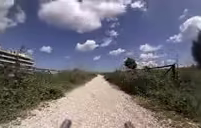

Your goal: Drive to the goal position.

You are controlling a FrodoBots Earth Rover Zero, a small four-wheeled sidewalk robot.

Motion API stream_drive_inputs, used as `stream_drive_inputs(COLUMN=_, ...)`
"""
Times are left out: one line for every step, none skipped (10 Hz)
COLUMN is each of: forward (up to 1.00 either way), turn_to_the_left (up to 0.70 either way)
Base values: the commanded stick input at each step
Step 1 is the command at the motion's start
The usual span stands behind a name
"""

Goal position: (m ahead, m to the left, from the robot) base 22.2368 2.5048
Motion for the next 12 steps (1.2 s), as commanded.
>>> stream_drive_inputs(forward=0.85, turn_to_the_left=-0.30)
stream_drive_inputs(forward=0.85, turn_to_the_left=-0.08)
stream_drive_inputs(forward=0.85, turn_to_the_left=0.00)
stream_drive_inputs(forward=0.85, turn_to_the_left=0.00)
stream_drive_inputs(forward=0.85, turn_to_the_left=0.00)
stream_drive_inputs(forward=0.85, turn_to_the_left=-0.12)
stream_drive_inputs(forward=0.85, turn_to_the_left=-0.19)
stream_drive_inputs(forward=0.85, turn_to_the_left=-0.04)
stream_drive_inputs(forward=0.85, turn_to_the_left=0.00)
stream_drive_inputs(forward=0.85, turn_to_the_left=-0.16)
stream_drive_inputs(forward=0.85, turn_to_the_left=-0.31)
stream_drive_inputs(forward=0.85, turn_to_the_left=-0.34)
